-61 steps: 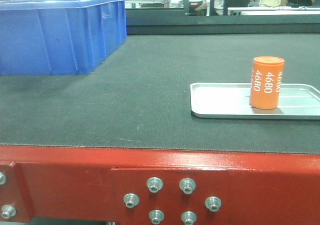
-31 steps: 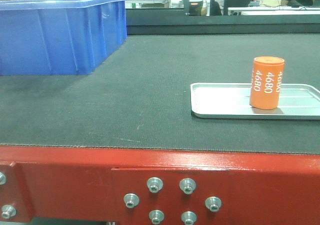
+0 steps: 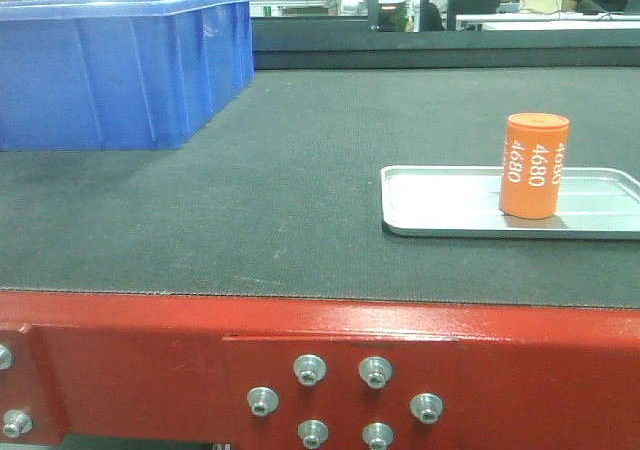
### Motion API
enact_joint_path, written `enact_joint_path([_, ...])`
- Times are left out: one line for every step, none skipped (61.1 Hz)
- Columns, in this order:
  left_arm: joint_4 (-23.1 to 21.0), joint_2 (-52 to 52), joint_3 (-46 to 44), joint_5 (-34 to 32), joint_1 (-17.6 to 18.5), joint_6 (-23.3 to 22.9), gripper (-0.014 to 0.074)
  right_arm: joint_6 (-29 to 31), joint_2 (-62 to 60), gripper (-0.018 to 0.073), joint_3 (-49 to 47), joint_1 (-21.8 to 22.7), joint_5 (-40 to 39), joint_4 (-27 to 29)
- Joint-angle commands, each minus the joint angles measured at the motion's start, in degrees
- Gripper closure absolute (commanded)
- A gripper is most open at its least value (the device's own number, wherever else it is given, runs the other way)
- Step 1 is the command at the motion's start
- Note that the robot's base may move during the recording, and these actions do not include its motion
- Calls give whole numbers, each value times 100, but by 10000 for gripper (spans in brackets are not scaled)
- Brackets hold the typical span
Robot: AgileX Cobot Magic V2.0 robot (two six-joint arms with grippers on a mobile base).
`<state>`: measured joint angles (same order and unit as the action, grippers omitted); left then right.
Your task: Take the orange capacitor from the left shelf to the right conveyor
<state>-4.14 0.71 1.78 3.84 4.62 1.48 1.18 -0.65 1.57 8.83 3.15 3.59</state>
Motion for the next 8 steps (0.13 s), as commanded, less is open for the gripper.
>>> enact_joint_path([-10,55,-17,-495,-16,-8,723,-1,-34,503,-20,51,-524,41])
enact_joint_path([-10,55,-17,-495,-16,-8,723,-1,-34,503,-20,51,-524,41])
enact_joint_path([-10,55,-17,-495,-16,-8,723,-1,-34,503,-20,51,-524,41])
enact_joint_path([-10,55,-17,-495,-16,-8,723,-1,-34,503,-20,51,-524,41])
enact_joint_path([-10,55,-17,-495,-16,-8,723,-1,-34,503,-20,51,-524,41])
enact_joint_path([-10,55,-17,-495,-16,-8,723,-1,-34,503,-20,51,-524,41])
enact_joint_path([-10,55,-17,-495,-16,-8,723,-1,-34,503,-20,51,-524,41])
enact_joint_path([-10,55,-17,-495,-16,-8,723,-1,-34,503,-20,51,-524,41])
